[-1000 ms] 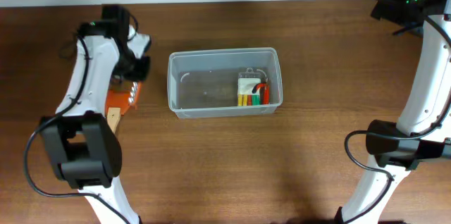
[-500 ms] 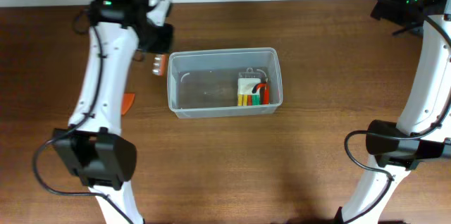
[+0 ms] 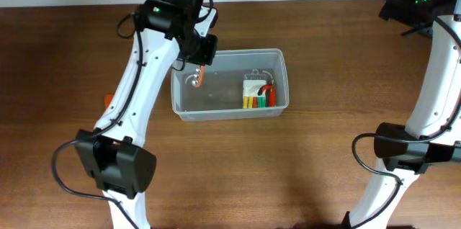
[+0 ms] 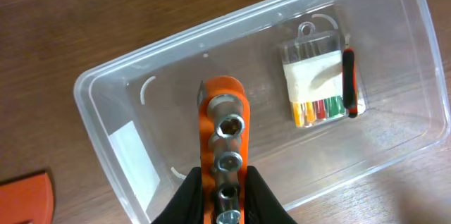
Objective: Pack container
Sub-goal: 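Lift and carry the socket strip with the left gripper into the box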
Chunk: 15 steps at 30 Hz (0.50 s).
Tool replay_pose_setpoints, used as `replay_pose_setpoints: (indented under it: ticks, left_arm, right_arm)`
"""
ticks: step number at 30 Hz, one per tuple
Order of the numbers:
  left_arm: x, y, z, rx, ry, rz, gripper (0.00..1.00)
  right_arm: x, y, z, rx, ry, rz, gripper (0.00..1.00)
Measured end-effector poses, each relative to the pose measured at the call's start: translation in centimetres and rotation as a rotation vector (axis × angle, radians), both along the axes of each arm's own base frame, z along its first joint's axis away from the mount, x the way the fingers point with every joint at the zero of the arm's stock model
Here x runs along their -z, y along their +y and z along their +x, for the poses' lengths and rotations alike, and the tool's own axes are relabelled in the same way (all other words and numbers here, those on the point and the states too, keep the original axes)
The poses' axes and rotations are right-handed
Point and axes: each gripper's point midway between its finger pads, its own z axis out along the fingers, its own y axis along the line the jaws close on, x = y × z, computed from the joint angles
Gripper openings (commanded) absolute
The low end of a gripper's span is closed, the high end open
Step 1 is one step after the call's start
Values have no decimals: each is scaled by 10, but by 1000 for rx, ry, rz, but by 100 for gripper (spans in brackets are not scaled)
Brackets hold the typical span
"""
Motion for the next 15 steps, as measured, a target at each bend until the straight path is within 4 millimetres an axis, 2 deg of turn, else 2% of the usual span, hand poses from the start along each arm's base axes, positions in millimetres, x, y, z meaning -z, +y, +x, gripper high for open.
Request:
replay_pose_setpoints:
  ticks: [3, 11, 15]
  left_arm:
    - [9, -2, 0, 2, 21, 8, 2]
    - [75, -3, 4, 3, 168, 61, 2]
    - [96, -3, 2, 4, 220, 79, 2]
  right_arm:
    - [0, 0, 0, 1, 0, 0, 99]
    - [0, 0, 0, 0, 0, 0, 99]
    - [0, 0, 0, 0, 0, 0, 99]
